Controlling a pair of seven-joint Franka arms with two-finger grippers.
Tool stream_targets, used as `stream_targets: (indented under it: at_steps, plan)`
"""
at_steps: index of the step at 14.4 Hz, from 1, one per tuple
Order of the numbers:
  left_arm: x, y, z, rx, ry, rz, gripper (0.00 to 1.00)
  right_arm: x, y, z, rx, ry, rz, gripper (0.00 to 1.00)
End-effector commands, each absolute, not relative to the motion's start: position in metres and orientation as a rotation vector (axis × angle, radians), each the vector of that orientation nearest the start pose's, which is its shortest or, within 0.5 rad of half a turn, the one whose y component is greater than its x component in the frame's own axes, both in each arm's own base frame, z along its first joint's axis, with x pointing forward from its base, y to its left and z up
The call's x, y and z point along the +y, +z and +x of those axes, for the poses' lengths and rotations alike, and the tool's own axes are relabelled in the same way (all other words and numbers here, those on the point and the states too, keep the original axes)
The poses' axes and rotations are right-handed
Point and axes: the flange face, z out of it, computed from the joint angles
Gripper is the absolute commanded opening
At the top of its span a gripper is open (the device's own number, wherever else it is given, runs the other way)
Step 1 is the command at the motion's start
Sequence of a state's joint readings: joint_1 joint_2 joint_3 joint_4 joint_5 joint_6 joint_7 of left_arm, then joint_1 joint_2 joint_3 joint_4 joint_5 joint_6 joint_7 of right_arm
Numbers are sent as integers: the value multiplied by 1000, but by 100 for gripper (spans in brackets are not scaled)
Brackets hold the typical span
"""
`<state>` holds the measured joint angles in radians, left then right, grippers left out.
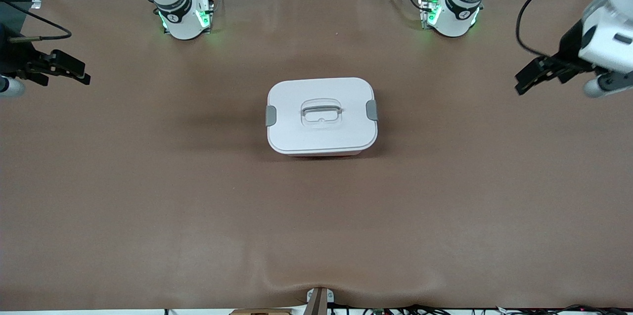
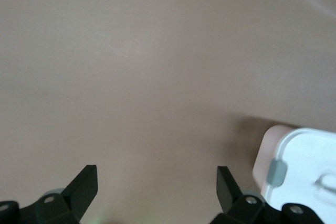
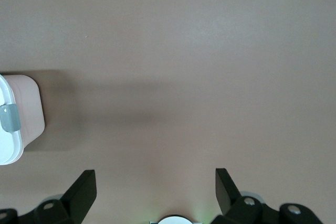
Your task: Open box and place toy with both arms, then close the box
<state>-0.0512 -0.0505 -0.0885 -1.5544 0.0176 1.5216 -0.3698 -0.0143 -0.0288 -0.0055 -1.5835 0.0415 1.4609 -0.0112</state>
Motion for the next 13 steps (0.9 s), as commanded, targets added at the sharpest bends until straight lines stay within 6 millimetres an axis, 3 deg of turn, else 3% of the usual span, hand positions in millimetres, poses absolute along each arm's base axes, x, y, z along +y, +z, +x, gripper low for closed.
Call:
stream_targets:
  at_steps: [1, 4, 6, 13]
  plan:
    - [-60, 671, 504, -242, -8, -3114, 100, -7, 628, 531, 29, 135, -3093, 100]
    - [-46, 689, 494, -31, -67, -3078, 100, -5, 628, 531, 29, 135, -3092, 100]
    - [-46, 682, 508, 52, -144, -3077, 100, -4, 630, 532, 33, 121, -3093, 100]
    - [-53, 673, 511, 73, -149, -3185, 100, -3, 632, 534, 34, 87, -3088, 100]
